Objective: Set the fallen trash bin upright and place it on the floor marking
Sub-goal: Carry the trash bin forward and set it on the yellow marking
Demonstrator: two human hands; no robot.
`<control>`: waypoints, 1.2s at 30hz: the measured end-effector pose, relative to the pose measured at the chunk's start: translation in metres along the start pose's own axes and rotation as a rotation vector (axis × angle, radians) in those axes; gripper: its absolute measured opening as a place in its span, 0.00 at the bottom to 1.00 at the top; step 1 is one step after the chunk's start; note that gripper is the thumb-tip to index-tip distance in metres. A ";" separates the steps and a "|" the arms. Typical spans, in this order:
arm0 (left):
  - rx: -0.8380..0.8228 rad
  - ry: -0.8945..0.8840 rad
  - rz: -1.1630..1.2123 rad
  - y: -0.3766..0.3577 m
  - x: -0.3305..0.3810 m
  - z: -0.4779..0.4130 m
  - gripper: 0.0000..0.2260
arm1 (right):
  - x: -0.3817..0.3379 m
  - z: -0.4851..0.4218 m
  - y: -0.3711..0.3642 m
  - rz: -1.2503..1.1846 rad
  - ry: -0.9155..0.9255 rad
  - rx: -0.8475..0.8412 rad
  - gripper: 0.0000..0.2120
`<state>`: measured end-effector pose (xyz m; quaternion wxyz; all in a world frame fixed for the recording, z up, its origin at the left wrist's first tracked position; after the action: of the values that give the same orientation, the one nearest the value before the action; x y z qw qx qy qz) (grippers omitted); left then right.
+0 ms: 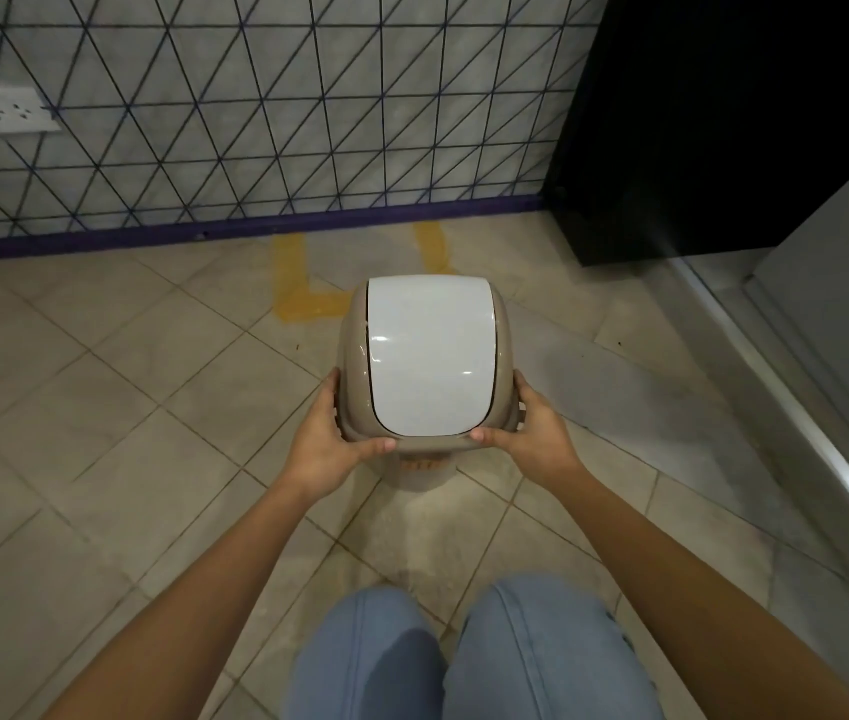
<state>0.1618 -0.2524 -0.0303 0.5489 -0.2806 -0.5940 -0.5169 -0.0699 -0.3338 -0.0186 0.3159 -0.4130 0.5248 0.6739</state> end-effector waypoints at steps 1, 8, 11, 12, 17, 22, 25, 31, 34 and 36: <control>0.004 0.006 -0.001 0.001 -0.001 -0.003 0.51 | 0.000 -0.003 -0.001 0.001 0.004 -0.004 0.41; 0.011 0.018 -0.015 0.004 0.000 -0.023 0.51 | -0.005 -0.026 -0.006 -0.003 -0.003 -0.015 0.41; 0.026 0.013 -0.019 0.005 0.001 -0.031 0.51 | -0.005 -0.037 -0.009 -0.016 -0.012 -0.016 0.42; 0.043 0.006 -0.026 0.006 0.001 -0.034 0.51 | -0.006 -0.040 -0.010 -0.017 -0.016 -0.019 0.42; 0.134 -0.105 -0.110 0.008 0.016 -0.044 0.54 | -0.014 -0.053 -0.013 0.092 0.072 0.043 0.46; 0.176 -0.222 -0.245 0.005 0.025 -0.055 0.50 | -0.023 -0.066 -0.019 0.160 0.165 0.018 0.48; 0.197 -0.249 -0.317 0.007 0.029 -0.063 0.49 | -0.025 -0.079 -0.021 0.188 0.170 -0.003 0.48; 0.255 -0.274 -0.379 0.009 0.038 -0.073 0.46 | -0.033 -0.101 -0.028 0.179 0.143 -0.070 0.47; 0.267 -0.285 -0.386 0.010 0.038 -0.078 0.45 | -0.037 -0.108 -0.029 0.189 0.148 -0.073 0.47; 0.275 -0.281 -0.394 0.011 0.037 -0.083 0.45 | -0.039 -0.115 -0.030 0.217 0.152 -0.083 0.47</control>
<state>0.1933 -0.3345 -0.0034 0.3831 -0.1514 -0.7720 -0.4840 0.0001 -0.4374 -0.0096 0.1830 -0.4163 0.5606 0.6921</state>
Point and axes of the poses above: each hand's wrist, its own z-axis away from the middle knuckle, its own y-axis out of the back of the hand, x = y × z, the point moved 6 cm from there along -z, towards the middle knuckle, and after that the axes turned 6 degrees about x, right-handed, at the moved point
